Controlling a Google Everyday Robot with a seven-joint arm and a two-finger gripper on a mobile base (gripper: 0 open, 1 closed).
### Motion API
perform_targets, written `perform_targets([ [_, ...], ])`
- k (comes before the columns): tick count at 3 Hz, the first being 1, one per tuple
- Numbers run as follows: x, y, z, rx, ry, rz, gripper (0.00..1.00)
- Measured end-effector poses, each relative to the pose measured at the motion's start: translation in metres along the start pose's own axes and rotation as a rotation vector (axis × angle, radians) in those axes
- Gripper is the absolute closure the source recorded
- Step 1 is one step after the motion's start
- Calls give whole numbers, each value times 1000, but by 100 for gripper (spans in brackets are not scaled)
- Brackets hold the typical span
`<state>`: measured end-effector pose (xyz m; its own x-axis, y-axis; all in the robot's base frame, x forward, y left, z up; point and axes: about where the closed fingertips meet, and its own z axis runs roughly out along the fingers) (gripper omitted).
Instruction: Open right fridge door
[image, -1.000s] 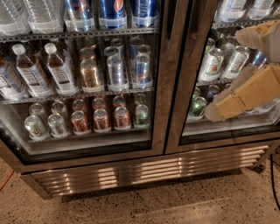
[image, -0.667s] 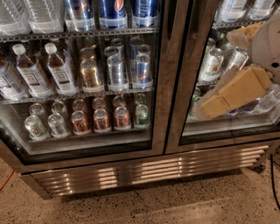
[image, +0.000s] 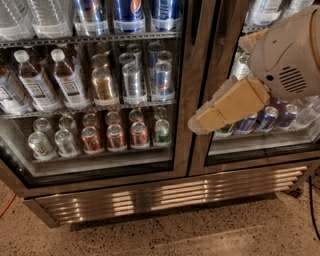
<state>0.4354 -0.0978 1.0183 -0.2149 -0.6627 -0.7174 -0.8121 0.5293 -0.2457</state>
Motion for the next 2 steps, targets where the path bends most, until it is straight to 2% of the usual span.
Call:
perform_targets([
  [1,-20,-12,39,33,-44,45,0],
  [2,-20,-12,39,33,-44,45,0],
])
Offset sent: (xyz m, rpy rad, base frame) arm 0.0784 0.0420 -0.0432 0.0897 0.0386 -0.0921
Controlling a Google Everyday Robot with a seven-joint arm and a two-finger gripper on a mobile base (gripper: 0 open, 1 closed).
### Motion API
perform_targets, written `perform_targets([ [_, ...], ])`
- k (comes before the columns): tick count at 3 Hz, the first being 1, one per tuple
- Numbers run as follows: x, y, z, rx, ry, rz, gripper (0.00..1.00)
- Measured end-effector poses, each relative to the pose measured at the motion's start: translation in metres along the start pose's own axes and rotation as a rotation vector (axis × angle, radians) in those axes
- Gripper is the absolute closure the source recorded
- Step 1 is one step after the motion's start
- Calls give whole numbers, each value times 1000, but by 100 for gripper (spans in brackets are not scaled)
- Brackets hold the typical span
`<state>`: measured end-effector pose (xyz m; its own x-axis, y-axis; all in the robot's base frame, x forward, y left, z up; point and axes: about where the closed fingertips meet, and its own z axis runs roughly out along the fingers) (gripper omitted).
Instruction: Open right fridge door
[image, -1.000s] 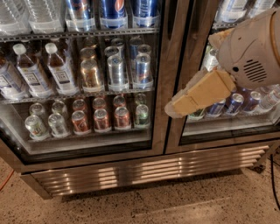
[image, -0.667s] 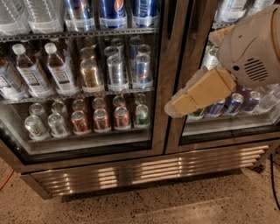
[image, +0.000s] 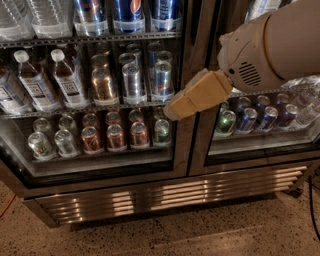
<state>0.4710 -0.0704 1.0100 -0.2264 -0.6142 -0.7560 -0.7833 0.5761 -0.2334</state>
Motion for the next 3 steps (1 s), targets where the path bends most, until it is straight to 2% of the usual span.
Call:
perform_targets([
  [1,-20,-6,39,34,-26,-51,0],
  [2,-22,-7,37,47,-22,-63,0],
  [3,-31,-3,33,126,-15,-89,0],
])
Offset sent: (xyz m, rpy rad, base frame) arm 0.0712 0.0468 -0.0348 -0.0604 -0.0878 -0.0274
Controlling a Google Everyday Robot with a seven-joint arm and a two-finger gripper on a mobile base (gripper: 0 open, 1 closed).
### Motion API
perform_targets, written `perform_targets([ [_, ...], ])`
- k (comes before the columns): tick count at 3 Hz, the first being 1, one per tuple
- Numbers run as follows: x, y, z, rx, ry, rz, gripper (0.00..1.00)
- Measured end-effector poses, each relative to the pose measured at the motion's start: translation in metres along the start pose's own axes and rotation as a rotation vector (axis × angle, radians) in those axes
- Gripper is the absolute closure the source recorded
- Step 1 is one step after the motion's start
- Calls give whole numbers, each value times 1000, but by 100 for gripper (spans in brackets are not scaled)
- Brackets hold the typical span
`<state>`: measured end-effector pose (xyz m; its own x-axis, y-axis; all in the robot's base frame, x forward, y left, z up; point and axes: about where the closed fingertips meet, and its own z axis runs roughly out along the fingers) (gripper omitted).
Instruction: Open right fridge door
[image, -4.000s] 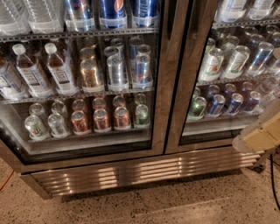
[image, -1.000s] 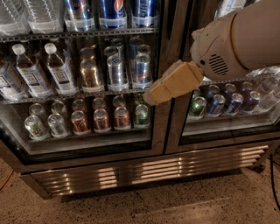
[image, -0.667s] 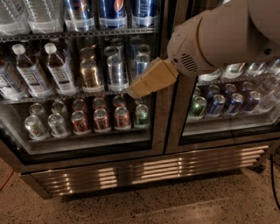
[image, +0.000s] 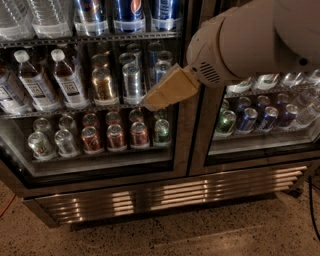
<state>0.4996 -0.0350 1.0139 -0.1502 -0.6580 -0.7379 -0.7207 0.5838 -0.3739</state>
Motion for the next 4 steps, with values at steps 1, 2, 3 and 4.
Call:
perform_targets([
  [1,-18,9,7,119,-10,-43,0],
  [2,-26,0,2,170,-18,-41,0],
  [3,-35,3,-3,176,-29,-53,0],
  [4,-33,-1,-4,160,-75,49,0],
])
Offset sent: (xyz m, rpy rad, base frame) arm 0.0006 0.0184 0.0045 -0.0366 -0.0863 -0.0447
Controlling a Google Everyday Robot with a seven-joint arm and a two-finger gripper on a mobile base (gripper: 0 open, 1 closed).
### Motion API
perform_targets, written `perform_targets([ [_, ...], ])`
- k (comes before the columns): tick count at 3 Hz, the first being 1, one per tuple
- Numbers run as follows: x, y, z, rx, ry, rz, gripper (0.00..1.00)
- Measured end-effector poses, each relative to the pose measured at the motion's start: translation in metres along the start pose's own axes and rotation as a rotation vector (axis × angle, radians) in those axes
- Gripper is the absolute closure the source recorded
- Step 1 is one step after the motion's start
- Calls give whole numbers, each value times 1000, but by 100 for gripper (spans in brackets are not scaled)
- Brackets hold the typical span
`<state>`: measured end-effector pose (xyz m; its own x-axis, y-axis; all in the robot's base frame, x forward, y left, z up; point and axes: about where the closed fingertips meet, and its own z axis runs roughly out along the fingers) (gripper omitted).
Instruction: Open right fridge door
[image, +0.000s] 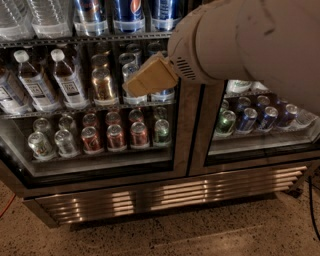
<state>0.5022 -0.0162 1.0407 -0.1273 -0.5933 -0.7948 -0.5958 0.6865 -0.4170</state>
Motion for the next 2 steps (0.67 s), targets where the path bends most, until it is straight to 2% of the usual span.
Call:
perform_targets([
  [1,15,-2,-15,22,-5,177,0],
  [2,8,-5,-24,43,-14,236,0],
])
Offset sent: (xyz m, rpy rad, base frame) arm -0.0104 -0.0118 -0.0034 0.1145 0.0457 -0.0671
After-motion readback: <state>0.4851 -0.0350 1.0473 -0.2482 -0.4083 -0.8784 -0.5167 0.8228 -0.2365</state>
